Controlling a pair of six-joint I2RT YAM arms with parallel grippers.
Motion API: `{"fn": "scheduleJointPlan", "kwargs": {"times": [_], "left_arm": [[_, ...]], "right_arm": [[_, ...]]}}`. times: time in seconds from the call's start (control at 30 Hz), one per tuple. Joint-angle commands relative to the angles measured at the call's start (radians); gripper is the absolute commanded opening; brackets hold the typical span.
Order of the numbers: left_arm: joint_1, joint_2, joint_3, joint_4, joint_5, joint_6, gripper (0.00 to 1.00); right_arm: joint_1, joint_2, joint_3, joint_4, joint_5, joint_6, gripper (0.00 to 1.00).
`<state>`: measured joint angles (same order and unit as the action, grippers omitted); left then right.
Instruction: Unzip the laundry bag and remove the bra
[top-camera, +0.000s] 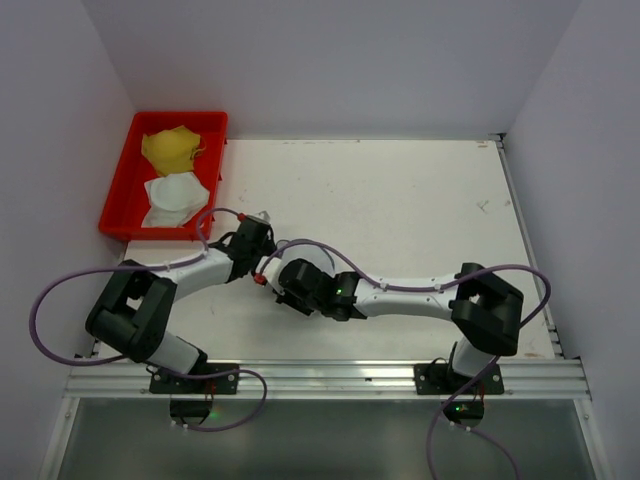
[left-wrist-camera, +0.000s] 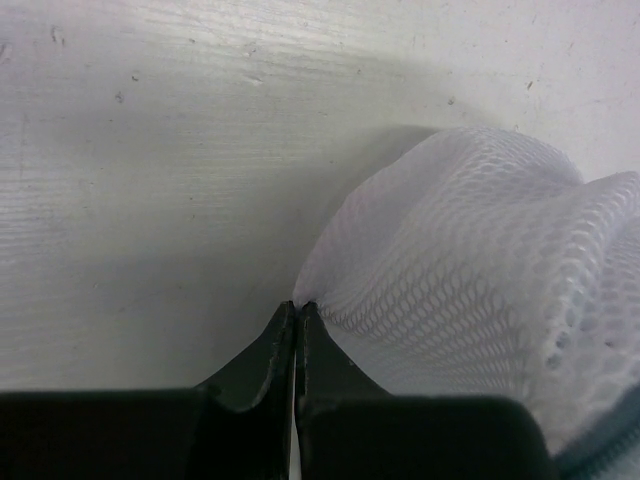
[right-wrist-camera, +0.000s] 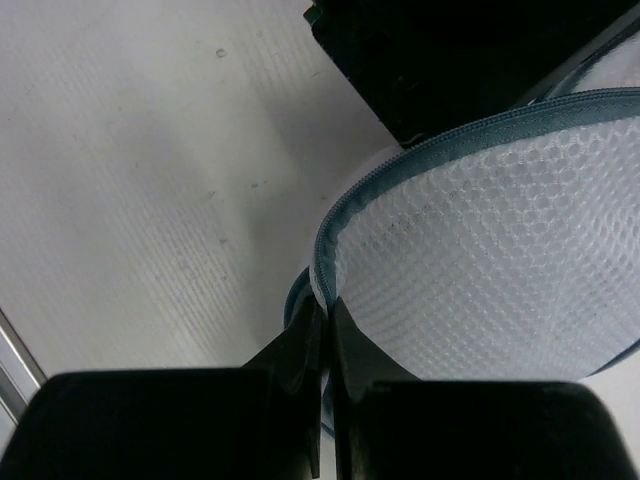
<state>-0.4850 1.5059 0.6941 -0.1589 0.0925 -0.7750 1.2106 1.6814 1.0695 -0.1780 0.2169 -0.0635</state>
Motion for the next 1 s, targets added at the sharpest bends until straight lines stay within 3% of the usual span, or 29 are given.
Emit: {"fn": "scheduleJointPlan", "kwargs": {"times": [0.0, 0.13, 0.33, 0.43, 0.67, 0.8, 0.93, 0.97], "left_arm": [[-0.001, -0.049, -0.001, -0.024, -0.031, -0.012, 0.0], [0.009, -0.078, -0.016, -0.05, -0.046, -0.01, 0.04], [0.04, -0.137, -0.01, -0.134, -0.072, 0.013, 0.22], [0.077, -0.19, -0.005, -0.171, -0.086, 0.037, 0.34], [0.209, -0.269, 0.044, -0.257, -0.088, 0.131, 0.77], [0.246, -0.294, 0.07, -0.281, -0.088, 0.149, 0.8], [0.261, -0.328, 0.108, -0.313, -0.083, 0.161, 0.81], [0.263, -0.34, 0.12, -0.326, -0.088, 0.17, 0.81]], "right_arm": [[0.003, 0.018, -0.003, 0.003, -0.062, 0.031, 0.0], [0.001, 0.023, -0.008, -0.008, -0.036, 0.027, 0.0], [-0.005, 0.035, -0.005, -0.008, -0.059, 0.01, 0.0], [-0.013, 0.044, -0.006, -0.006, -0.077, 0.001, 0.0], [-0.014, 0.074, 0.013, -0.009, -0.103, -0.004, 0.0], [-0.016, 0.08, 0.036, -0.024, -0.116, -0.013, 0.02], [-0.016, 0.098, 0.063, -0.055, -0.11, -0.019, 0.17], [-0.016, 0.1, 0.069, -0.063, -0.113, -0.012, 0.25]]}}
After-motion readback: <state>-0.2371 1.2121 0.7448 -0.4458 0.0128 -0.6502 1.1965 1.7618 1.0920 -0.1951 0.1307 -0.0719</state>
